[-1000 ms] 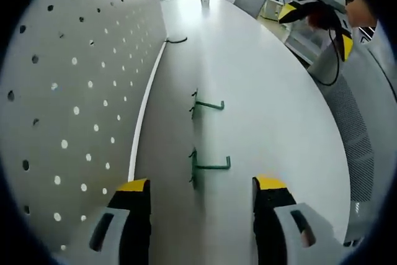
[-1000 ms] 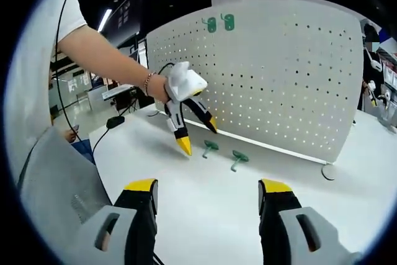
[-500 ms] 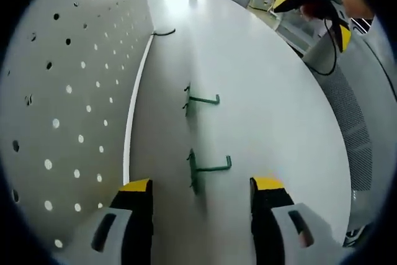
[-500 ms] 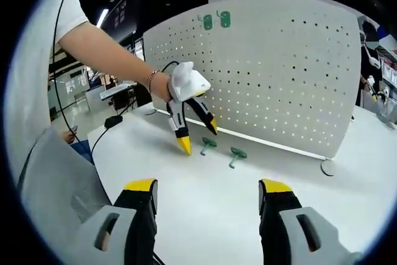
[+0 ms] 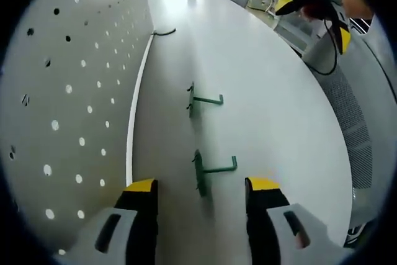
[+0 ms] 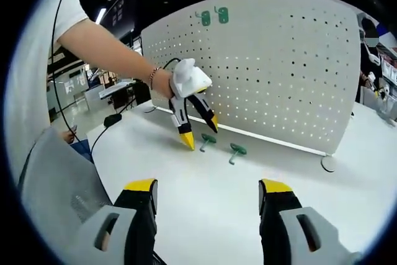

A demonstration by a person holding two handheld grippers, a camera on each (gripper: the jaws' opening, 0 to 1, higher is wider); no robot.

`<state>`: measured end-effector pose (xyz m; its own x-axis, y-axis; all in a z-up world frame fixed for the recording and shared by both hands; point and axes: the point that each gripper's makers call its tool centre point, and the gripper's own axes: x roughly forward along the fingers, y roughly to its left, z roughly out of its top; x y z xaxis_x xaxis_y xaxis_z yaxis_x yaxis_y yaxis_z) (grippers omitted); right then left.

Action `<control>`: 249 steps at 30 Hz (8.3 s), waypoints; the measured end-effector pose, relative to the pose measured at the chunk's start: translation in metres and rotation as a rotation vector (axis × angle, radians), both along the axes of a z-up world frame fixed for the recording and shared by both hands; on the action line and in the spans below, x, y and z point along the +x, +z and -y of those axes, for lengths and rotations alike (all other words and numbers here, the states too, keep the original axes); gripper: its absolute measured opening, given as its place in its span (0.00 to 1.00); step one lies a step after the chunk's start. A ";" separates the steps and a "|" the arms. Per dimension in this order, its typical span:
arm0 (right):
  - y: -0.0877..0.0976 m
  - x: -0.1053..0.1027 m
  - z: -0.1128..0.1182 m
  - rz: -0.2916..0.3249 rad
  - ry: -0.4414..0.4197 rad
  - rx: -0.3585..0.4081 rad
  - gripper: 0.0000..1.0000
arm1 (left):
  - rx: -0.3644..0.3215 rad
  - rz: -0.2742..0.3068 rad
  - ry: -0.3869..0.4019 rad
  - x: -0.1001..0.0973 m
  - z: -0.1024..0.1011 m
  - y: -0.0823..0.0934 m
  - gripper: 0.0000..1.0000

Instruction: Insert the hook assembly into the mounting plate slot until the hook locks in place.

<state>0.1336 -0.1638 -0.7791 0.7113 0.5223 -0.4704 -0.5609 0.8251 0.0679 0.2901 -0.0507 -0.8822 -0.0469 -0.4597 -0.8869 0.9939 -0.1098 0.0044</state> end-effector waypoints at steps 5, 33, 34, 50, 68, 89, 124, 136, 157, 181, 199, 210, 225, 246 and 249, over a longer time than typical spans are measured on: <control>-0.002 0.000 0.000 -0.007 0.000 -0.001 0.64 | -0.006 0.000 0.017 0.001 0.001 0.001 0.53; -0.005 0.000 0.006 -0.026 -0.026 -0.015 0.63 | -0.022 0.022 0.111 0.002 -0.002 0.002 0.16; -0.005 0.000 0.006 -0.026 -0.027 -0.016 0.63 | -0.021 0.028 0.119 0.003 -0.002 0.002 0.14; -0.005 0.001 0.009 -0.025 -0.039 -0.011 0.62 | -0.043 0.049 0.174 0.004 -0.003 0.002 0.06; -0.004 0.001 0.010 -0.024 -0.046 -0.001 0.62 | -0.031 0.059 0.160 0.002 -0.003 0.001 0.03; -0.001 0.003 0.010 -0.013 -0.047 0.015 0.62 | -0.205 0.101 0.183 0.005 0.009 0.032 0.02; 0.007 0.005 0.010 0.016 -0.056 0.041 0.62 | -0.398 0.184 0.322 -0.005 -0.004 0.076 0.02; 0.008 0.004 0.006 0.022 -0.037 0.034 0.62 | -0.504 0.229 0.387 -0.013 -0.012 0.102 0.02; 0.011 0.002 0.000 0.043 -0.005 0.015 0.62 | -0.648 0.286 0.520 -0.039 -0.032 0.146 0.02; 0.016 0.001 -0.002 0.060 0.005 0.022 0.62 | -0.790 0.344 0.628 -0.067 -0.047 0.188 0.02; 0.015 0.000 -0.005 0.055 0.014 0.036 0.61 | -0.878 0.393 0.699 -0.094 -0.059 0.216 0.02; 0.014 0.000 -0.004 0.045 0.012 0.047 0.61 | -0.931 0.425 0.743 -0.100 -0.064 0.232 0.02; 0.015 0.000 -0.005 0.046 0.016 0.047 0.61 | -0.944 0.442 0.757 -0.104 -0.067 0.237 0.02; 0.099 -0.003 -0.020 0.344 0.067 0.248 0.59 | -0.936 0.453 0.757 -0.106 -0.065 0.237 0.02; 0.096 -0.002 -0.019 0.337 0.069 0.245 0.59 | -0.936 0.454 0.755 -0.106 -0.064 0.238 0.02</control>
<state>0.1318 -0.1445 -0.6830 0.7638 0.6412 -0.0738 -0.6384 0.7673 0.0606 0.1838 0.0134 -0.6444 0.7164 -0.6930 -0.0811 0.6971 0.7058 0.1265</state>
